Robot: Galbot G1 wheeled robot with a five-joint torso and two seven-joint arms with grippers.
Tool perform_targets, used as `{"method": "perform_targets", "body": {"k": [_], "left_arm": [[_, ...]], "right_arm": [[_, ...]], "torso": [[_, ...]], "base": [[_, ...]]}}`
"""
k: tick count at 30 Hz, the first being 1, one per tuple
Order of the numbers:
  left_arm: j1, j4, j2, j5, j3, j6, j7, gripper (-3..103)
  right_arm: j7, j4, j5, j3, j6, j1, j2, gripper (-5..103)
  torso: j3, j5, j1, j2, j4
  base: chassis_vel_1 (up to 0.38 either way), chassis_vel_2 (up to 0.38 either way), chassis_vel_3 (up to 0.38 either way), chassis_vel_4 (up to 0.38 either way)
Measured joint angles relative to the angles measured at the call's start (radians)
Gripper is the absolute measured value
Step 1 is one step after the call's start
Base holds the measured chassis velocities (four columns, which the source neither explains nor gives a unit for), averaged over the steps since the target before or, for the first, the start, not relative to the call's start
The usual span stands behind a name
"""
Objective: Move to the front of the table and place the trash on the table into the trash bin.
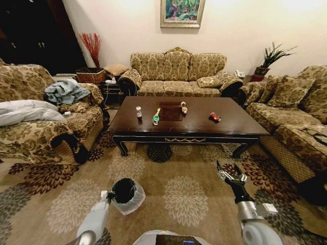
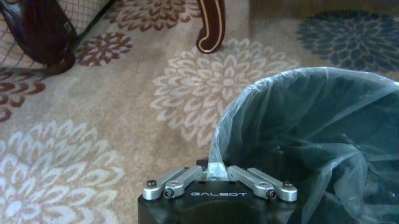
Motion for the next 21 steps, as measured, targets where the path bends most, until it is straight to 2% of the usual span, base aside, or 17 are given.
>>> {"method": "perform_targets", "body": {"k": [5, 7, 8, 10, 11, 13, 14, 16, 17, 20, 21], "left_arm": [[0.051, -0.082, 0.001, -0.004, -0.007, -0.002, 0.001, 3], [0.129, -0.225, 0.020, -0.057, -0.007, 0.018, -0.006, 2], [0.159, -0.278, 0.031, -0.077, -0.010, 0.022, -0.010, 2], [0.187, -0.317, 0.040, -0.093, -0.015, 0.025, -0.011, 2], [0.261, -0.419, 0.063, -0.128, -0.029, 0.029, -0.012, 2], [0.354, -0.551, 0.088, -0.174, -0.048, 0.037, -0.011, 2], [0.354, -0.551, 0.088, -0.174, -0.048, 0.037, -0.011, 2], [0.476, -0.756, 0.120, -0.225, -0.101, 0.044, -0.016, 2], [0.476, -0.756, 0.120, -0.225, -0.101, 0.044, -0.016, 2], [0.593, -0.949, 0.138, -0.267, -0.176, 0.050, -0.014, 2], [0.593, -0.949, 0.138, -0.267, -0.176, 0.050, -0.014, 2]], "right_arm": [[-0.005, 0.008, 0.011, 0.000, -0.003, 0.003, -0.004, 100], [-0.015, 0.009, 0.019, -0.007, -0.006, 0.014, -0.007, 100], [-0.019, 0.008, 0.022, -0.012, -0.007, 0.018, -0.007, 100], [-0.022, 0.007, 0.023, -0.016, -0.007, 0.022, -0.007, 100], [-0.028, 0.005, 0.025, -0.025, -0.007, 0.030, -0.008, 100], [-0.037, 0.004, 0.032, -0.034, -0.006, 0.035, -0.011, 100], [-0.037, 0.004, 0.032, -0.034, -0.006, 0.035, -0.011, 100], [-0.045, 0.005, 0.048, -0.038, -0.006, 0.041, -0.019, 100], [-0.045, 0.005, 0.048, -0.038, -0.006, 0.041, -0.019, 100], [-0.045, 0.016, 0.058, -0.037, -0.006, 0.048, -0.024, 100], [-0.045, 0.016, 0.058, -0.037, -0.006, 0.048, -0.024, 100]], "torso": [[0.000, -0.0022, 0.000, 0.000, -0.0007], [0.000, -0.0028, 0.000, 0.000, -0.0012], [0.000, -0.0003, 0.000, 0.000, -0.0010], [0.000, 0.0006, 0.000, 0.000, -0.0005], [0.000, 0.0002, 0.000, 0.000, -0.0002], [0.000, -0.0010, 0.000, 0.000, 0.0001], [0.000, -0.0010, 0.000, 0.000, 0.0001], [0.000, 0.0007, 0.000, 0.000, 0.0000], [0.000, 0.0007, 0.000, 0.000, 0.0000], [0.000, -0.0001, 0.000, 0.000, -0.0002], [0.000, -0.0001, 0.000, 0.000, -0.0002]], "base": [[0.000, 0.000, 0.000, 0.000], [0.000, 0.000, 0.000, 0.000], [0.000, 0.000, 0.000, 0.000], [0.000, 0.000, 0.000, 0.000], [0.000, 0.000, 0.000, 0.000], [0.000, 0.000, 0.000, 0.000], [0.000, 0.000, 0.000, 0.000], [0.000, 0.000, 0.000, 0.000], [0.000, 0.000, 0.000, 0.000], [0.000, 0.000, 0.000, 0.000], [0.000, 0.000, 0.000, 0.000]]}}
